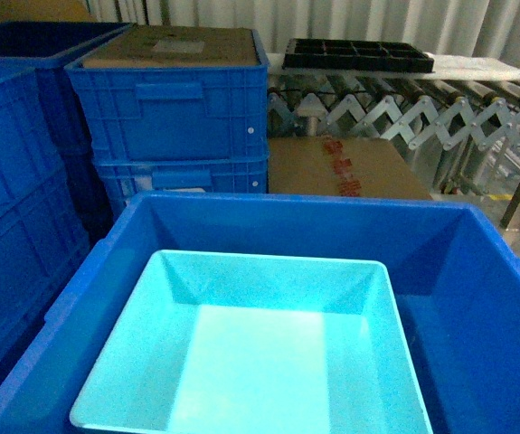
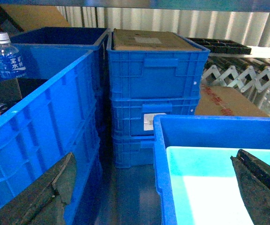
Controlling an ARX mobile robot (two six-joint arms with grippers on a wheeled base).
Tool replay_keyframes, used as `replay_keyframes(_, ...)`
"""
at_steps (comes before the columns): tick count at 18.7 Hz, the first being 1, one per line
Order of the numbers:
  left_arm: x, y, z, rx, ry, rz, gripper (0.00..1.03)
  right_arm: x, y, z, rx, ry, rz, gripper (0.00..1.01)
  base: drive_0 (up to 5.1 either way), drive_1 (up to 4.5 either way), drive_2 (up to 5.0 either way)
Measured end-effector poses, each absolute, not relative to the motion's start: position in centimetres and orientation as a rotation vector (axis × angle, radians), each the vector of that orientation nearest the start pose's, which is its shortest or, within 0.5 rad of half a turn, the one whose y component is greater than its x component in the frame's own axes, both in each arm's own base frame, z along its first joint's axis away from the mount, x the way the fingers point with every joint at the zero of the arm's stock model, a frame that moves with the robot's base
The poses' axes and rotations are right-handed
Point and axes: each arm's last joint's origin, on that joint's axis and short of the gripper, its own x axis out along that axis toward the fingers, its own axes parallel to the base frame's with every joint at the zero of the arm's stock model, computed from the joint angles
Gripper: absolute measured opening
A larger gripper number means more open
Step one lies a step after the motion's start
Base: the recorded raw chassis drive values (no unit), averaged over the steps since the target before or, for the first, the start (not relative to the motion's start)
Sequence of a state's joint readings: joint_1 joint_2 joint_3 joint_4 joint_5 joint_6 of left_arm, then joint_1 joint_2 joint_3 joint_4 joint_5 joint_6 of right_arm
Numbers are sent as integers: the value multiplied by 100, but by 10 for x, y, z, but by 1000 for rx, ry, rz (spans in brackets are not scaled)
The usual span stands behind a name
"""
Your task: Stack blue boxes stably on right
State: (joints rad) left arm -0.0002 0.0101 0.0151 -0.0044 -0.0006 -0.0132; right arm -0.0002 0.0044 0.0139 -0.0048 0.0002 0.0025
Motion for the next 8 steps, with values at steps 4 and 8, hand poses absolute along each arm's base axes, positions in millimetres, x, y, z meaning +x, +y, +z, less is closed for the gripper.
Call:
replay_keyframes(4, 97, 0, 167, -13, -1, 0, 98, 97, 0, 167, 2, -5, 0, 98, 0, 0, 0)
replay_keyframes(8, 97, 0, 168, -13, -1, 0, 98, 97, 0, 167, 2, -5, 0, 98, 0, 0, 0)
